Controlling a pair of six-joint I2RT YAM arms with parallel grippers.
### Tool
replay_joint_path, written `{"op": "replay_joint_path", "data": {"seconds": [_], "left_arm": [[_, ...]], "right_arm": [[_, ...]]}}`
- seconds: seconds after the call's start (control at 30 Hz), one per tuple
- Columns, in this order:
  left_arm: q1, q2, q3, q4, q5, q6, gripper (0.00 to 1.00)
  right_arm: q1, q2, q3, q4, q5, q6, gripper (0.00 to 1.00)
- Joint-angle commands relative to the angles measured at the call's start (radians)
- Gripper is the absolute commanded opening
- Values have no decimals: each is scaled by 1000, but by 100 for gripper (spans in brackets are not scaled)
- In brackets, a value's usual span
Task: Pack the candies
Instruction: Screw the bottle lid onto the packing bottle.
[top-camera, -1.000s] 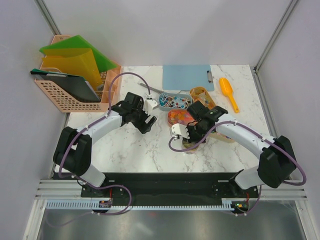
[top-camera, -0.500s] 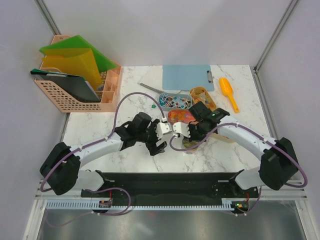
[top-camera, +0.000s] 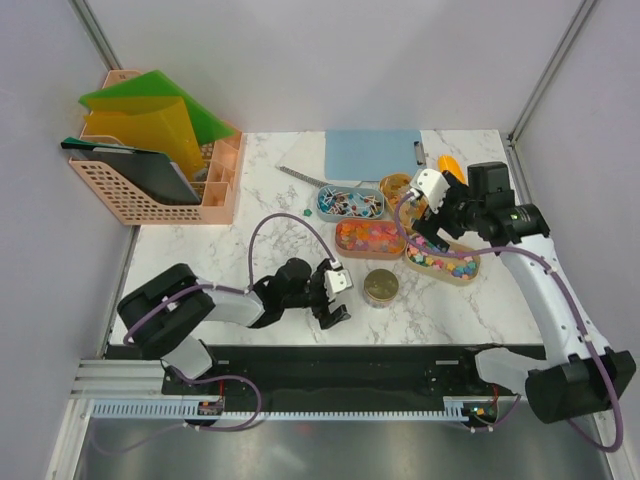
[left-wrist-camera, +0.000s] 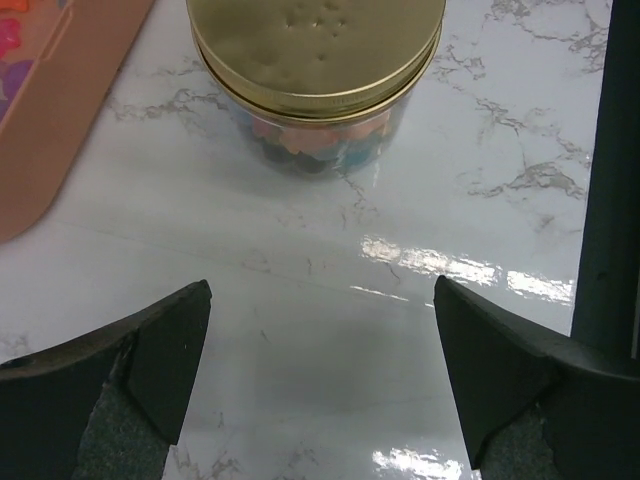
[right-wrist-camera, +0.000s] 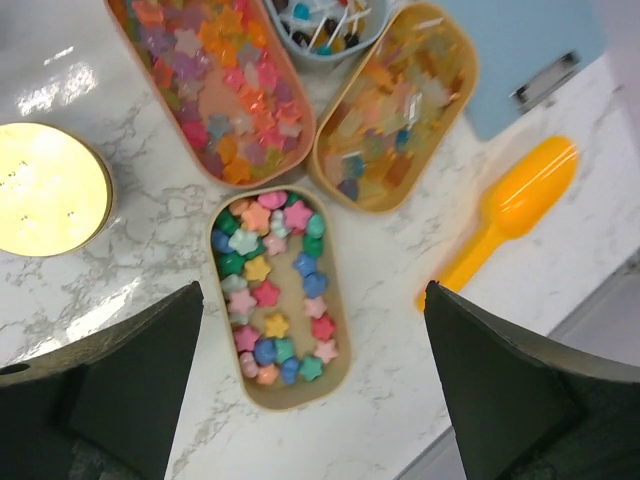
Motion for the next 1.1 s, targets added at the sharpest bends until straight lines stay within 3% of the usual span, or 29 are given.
{"op": "replay_joint_path", "data": {"seconds": [0.0, 0.43, 0.7, 0.9, 1.0, 1.07], "left_arm": [[-8, 76, 9, 207, 25, -12, 100], [-60, 548, 184, 502, 91, -14, 99], [-89, 653, 256, 579, 50, -25, 95], [-89, 656, 242, 564, 50, 12, 82], [-78, 661, 259, 530, 60, 17, 63], [-75, 661, 271, 505, 86, 21, 59]], "right_arm": [[-55, 77, -4, -103, -104, 26, 98], [-118, 147, -2, -147, -98, -76, 98], [-137, 192, 19, -265, -125, -200, 98], [-112, 242, 13, -460, -279, -515, 98], [-28, 259, -36, -468, -285, -647, 98], [1, 273, -50, -444, -288, -676, 98]]}}
